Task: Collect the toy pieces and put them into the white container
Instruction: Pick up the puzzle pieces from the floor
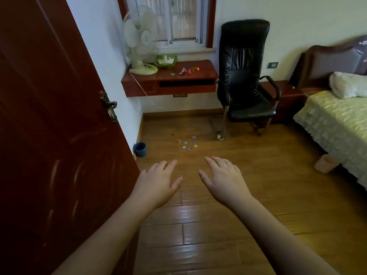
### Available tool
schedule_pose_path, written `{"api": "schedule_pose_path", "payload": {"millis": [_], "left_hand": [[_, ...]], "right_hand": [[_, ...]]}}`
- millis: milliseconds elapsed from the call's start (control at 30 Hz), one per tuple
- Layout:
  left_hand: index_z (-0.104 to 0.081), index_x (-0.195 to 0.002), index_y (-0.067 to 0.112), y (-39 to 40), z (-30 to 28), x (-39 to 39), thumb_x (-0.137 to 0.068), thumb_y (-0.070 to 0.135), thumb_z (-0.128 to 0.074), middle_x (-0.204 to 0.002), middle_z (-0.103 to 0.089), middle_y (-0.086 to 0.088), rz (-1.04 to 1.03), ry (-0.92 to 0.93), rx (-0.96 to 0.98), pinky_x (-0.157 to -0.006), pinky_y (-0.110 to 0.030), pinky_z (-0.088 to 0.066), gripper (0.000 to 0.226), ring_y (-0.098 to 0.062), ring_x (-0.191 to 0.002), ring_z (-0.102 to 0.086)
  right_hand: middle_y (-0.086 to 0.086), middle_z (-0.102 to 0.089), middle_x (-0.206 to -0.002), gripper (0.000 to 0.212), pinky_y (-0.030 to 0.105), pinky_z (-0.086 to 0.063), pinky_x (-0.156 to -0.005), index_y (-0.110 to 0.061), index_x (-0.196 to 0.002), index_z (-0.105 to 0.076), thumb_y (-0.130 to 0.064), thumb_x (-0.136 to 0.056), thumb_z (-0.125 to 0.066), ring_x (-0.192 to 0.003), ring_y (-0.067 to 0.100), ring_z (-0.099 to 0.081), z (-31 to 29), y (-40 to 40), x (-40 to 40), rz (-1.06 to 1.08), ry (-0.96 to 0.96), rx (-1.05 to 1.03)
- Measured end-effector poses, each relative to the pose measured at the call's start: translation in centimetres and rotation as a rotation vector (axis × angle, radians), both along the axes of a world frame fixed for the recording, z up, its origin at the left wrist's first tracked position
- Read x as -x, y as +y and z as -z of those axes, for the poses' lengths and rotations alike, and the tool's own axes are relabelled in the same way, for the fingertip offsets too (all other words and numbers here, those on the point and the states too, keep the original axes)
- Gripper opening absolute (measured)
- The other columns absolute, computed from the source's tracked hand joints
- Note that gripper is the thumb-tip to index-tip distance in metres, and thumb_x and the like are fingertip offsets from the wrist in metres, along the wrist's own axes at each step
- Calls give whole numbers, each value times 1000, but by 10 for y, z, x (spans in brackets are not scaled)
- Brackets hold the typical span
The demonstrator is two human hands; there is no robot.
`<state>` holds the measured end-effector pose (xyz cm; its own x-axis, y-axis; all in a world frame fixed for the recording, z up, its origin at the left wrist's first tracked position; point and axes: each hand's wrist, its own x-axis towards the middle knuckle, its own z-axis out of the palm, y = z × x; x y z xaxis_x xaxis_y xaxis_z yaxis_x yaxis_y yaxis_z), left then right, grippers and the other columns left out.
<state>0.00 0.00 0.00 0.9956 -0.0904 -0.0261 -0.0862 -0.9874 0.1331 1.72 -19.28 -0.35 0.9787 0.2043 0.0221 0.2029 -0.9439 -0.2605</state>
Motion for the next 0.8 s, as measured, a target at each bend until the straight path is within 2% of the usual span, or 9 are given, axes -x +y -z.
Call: {"api": "schedule_pose_path", "payload": {"millis": [267, 500, 800], "left_hand": [[-19, -150, 31, 39, 35, -87, -93, 58, -36, -150, -36, 4, -1, 33, 38, -106, -39, -39, 65, -14, -137, -35], [-18, -150, 31, 73, 59, -156, -94, 59, -35, -151, -34, 2, 25, 82, 28, -107, -40, -34, 65, -17, -139, -31], [-21, -149, 29, 66, 74, -245, -94, 59, -34, -151, -35, 1, 68, 138, 27, -107, -43, -35, 65, -18, -138, -31]], "right_hand": [[-1, -36, -153, 63, 37, -29, -113, -25, -150, -27, -56, -97, -34, -141, 17, -31, 23, 32, -88, 1, 43, 35], [0, -38, -153, 62, 37, -30, -113, -25, -150, -28, -55, -96, -36, -141, 18, -32, 37, 66, -157, 21, 62, 83], [1, -38, -152, 62, 38, -30, -113, -23, -150, -29, -54, -97, -35, -140, 19, -32, 60, 60, -240, 15, 137, 81]]}}
